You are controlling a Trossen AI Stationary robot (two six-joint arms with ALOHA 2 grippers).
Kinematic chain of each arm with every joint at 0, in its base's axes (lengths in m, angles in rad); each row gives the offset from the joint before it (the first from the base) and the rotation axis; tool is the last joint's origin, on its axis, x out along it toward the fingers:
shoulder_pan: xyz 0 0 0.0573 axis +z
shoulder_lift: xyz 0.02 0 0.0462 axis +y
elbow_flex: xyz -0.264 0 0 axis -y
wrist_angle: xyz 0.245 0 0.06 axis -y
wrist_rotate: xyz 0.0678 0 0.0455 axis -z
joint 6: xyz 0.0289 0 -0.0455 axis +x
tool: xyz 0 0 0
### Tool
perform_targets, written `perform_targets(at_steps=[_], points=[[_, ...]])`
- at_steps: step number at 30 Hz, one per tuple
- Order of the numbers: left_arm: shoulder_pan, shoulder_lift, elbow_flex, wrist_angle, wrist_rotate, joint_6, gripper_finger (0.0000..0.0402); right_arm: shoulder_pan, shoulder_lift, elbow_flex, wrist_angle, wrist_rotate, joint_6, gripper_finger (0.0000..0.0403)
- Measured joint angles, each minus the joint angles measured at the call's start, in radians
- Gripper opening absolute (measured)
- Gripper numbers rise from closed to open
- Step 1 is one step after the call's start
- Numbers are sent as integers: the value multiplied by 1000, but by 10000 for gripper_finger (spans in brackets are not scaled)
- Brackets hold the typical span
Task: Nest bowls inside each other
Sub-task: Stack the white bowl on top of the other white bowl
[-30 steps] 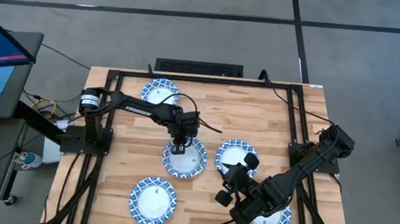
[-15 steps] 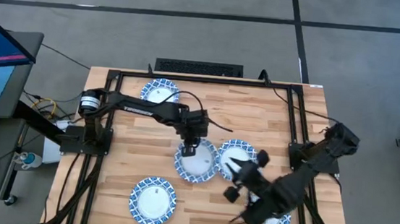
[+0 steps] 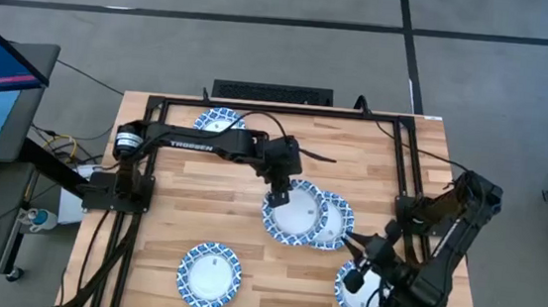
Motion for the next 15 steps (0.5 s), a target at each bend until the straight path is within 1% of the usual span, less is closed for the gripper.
perform_targets(at_steps=[2,4,7,9,12,15], points=[[0,21,24,3,13,-34,0,8,4,-12,3,-2,80,102],[0,54,57,7,46,-55,0,13,2,-13,3,-1,107,102],[0,111,122,10,62,-87,0,35,2,-13,3,-34,22,102],[0,155,176,11,72,-102,0,58,2,-18,3,-39,4,102],[0,235,274,13,100,-114,0,110,-7,-54,4,-18,118,102],[-2,314,392,-30,112,-120,0,175,-29,-111,4,-12,255,103]])
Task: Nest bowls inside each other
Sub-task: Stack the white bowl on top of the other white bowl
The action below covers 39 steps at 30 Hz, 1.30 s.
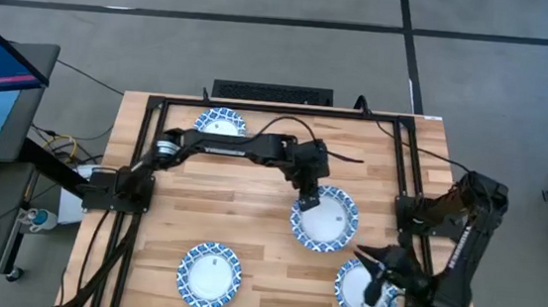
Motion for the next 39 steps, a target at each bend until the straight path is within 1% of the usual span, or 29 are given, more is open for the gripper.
perform_targets(at_steps=[2,4,7,9,12,15,19,25,28,39], points=[[0,43,71,-26,0,7,0,40,-22,-48,-1,9,47,103],[0,83,135,-55,0,6,0,63,-73,-92,-1,13,67,103],[0,132,217,-109,0,6,0,75,-146,-153,0,18,58,103],[0,155,249,-115,0,6,0,73,-197,-192,-2,42,39,103],[0,173,254,-121,0,-1,0,73,-261,-257,-2,127,30,103],[3,177,253,-164,-14,-2,0,67,-310,-316,-1,169,41,103],[15,176,247,-171,-67,11,0,52,-341,-371,0,168,51,103],[49,189,248,-163,-61,-8,0,38,-358,-443,9,184,93,103],[57,194,245,-174,-26,-8,0,37,-366,-467,19,203,104,103],[57,192,228,-172,-18,5,0,25,-397,-471,3,205,79,103]])
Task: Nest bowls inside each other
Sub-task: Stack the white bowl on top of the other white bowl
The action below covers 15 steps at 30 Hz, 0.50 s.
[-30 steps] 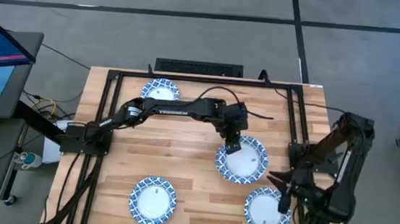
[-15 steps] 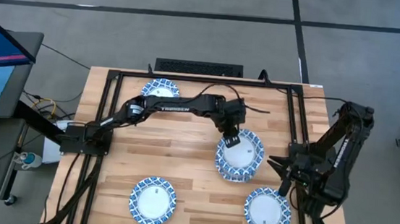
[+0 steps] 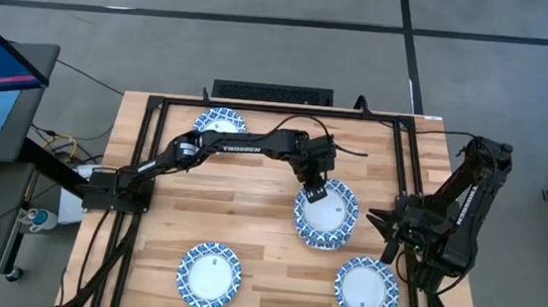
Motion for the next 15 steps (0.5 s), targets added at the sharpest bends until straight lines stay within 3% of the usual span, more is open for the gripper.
perform_targets(at_steps=[15], points=[[-8,-2,-22,2,10,-24,0,-45,0,0,0,0,-2,103]])
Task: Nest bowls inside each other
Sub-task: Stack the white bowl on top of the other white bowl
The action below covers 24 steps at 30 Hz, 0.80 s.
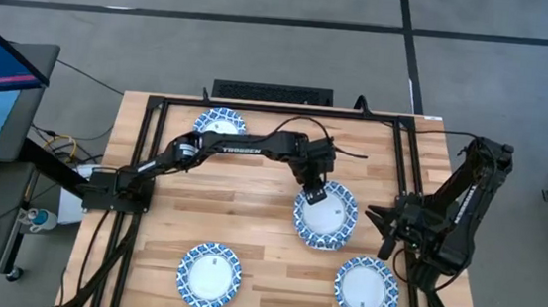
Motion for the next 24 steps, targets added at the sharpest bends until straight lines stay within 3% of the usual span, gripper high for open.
perform_targets(at_steps=[10,14,24], points=[[-14,45,-8,17,3,-11,0,-6,0,0,4,14,0,103],[-12,83,-6,44,67,-32,0,-7,0,0,12,14,0,103],[-16,84,37,82,18,11,18,-4,1,0,34,13,0,103]])
